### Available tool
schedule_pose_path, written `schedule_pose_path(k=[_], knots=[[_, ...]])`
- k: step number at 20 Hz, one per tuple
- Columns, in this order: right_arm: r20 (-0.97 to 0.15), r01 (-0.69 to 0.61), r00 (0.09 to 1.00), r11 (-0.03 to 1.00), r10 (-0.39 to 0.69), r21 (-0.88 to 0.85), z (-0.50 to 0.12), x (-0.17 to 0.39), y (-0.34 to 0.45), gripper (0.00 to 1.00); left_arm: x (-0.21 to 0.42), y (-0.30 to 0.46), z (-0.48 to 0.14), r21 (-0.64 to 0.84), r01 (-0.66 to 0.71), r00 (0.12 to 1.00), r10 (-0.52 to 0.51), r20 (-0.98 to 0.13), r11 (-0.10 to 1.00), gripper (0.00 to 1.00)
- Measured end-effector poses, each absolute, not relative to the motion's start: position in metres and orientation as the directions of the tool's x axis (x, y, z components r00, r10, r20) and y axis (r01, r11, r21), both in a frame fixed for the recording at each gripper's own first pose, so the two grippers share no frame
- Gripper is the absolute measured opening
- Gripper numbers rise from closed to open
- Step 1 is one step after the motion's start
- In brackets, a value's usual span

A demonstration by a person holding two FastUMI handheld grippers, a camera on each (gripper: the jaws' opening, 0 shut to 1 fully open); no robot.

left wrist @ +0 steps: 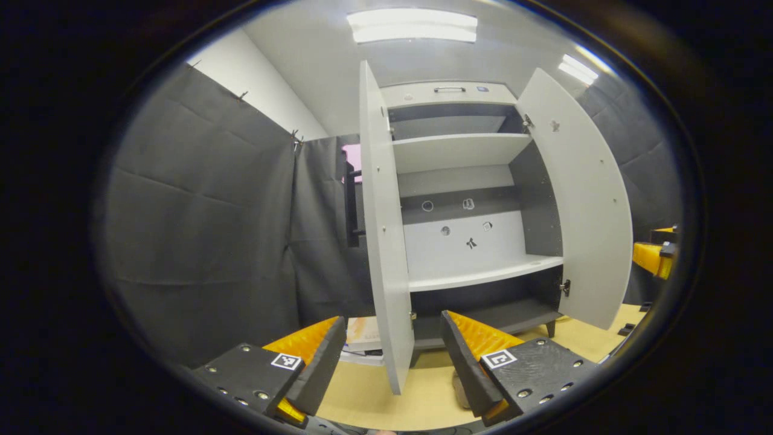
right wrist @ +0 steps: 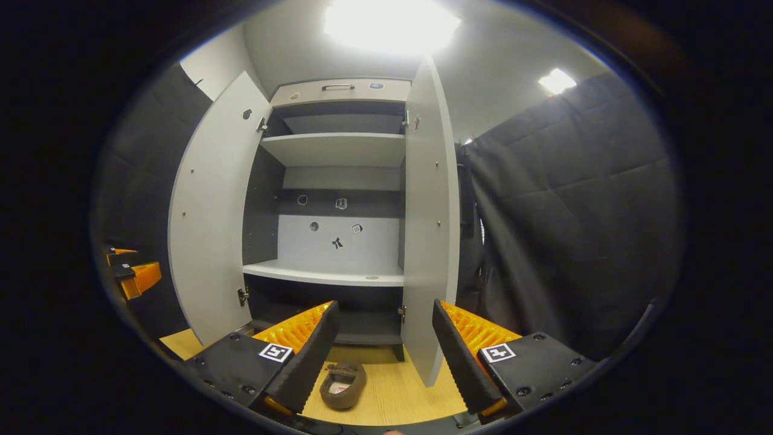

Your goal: Grab one shoe with the right hand and put it into the shoe cabinet, grab the other shoe with the left hand and put it into the shoe cabinet; then close the right door with the right hand and the left door with the left hand.

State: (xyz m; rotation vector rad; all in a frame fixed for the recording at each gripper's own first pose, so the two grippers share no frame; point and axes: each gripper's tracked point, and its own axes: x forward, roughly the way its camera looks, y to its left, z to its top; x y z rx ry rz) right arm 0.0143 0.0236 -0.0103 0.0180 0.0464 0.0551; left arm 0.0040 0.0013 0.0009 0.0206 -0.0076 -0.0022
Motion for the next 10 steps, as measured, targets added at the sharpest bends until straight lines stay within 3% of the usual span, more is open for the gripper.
schedule_pose_path(k=[10], knots=[[-0.169, -0.199, 0.966, 0.98, 0.197, 0.003, -0.059, 0.069, 0.083, 0.98, 0.021, 0.011, -0.001, 0.022, -0.03, 1.0, 0.03, -0.006, 0.999, 0.98]])
